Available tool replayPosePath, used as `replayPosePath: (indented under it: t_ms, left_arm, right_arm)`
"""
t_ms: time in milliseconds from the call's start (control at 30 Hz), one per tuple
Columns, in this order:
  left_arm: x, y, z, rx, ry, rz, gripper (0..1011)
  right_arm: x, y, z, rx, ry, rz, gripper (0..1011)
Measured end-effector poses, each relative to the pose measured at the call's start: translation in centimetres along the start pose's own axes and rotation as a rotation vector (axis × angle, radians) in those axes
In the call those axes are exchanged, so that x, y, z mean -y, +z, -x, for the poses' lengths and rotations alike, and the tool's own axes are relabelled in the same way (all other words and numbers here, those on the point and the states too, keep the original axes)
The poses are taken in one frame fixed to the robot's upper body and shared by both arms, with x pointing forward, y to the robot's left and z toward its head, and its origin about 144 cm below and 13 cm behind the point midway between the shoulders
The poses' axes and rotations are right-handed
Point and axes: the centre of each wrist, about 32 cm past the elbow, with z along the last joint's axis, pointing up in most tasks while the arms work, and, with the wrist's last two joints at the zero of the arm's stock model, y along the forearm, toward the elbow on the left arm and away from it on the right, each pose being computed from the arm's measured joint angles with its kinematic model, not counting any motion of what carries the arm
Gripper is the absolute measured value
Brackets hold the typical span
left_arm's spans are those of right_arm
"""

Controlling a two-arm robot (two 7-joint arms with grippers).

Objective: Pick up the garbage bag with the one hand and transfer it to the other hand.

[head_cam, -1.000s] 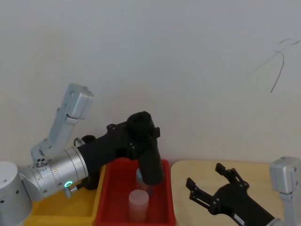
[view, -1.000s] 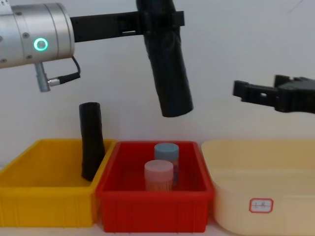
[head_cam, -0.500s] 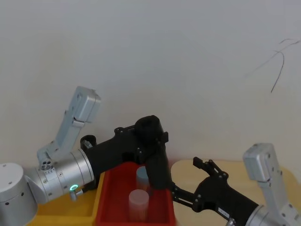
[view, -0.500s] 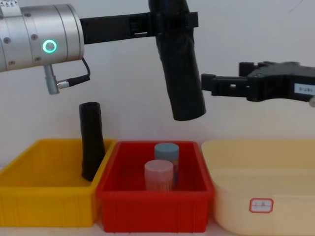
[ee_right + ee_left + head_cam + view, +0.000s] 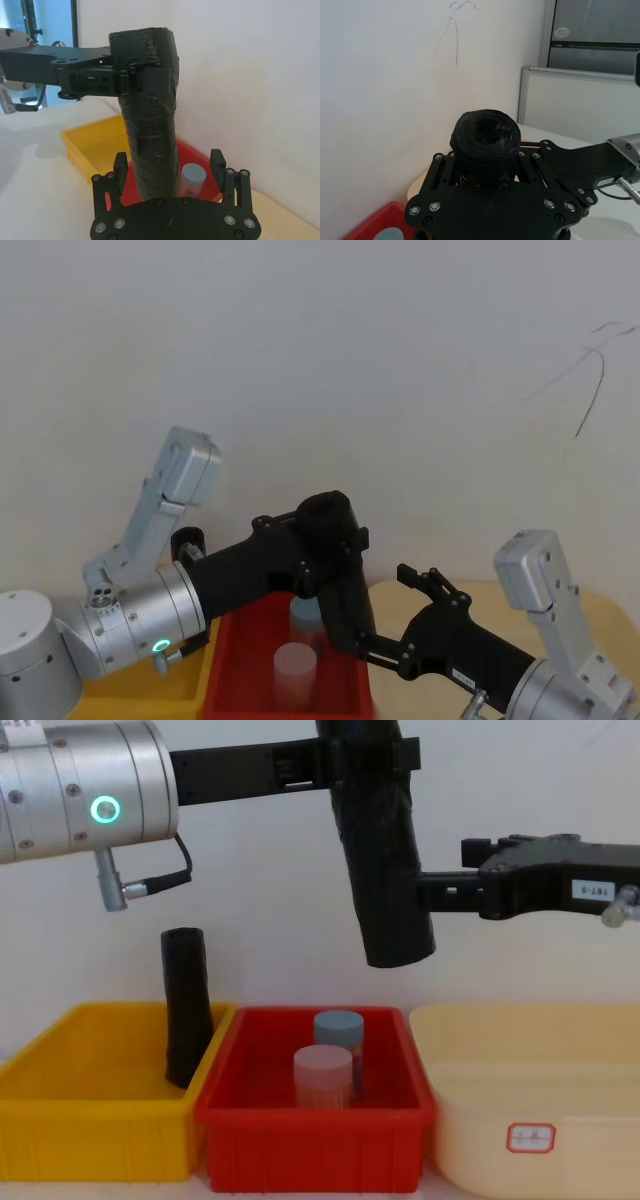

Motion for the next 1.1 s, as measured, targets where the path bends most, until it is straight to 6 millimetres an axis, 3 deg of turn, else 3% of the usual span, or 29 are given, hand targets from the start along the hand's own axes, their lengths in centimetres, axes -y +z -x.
replayPosePath:
  t_ms: [1100]
  left_arm:
    - [0.4, 0.5, 1.5, 0.011, -0.054, 0.004, 446]
  right_arm:
    - [-1.7, -0.8, 1.0, -0.051, 0.035, -0.049, 1001]
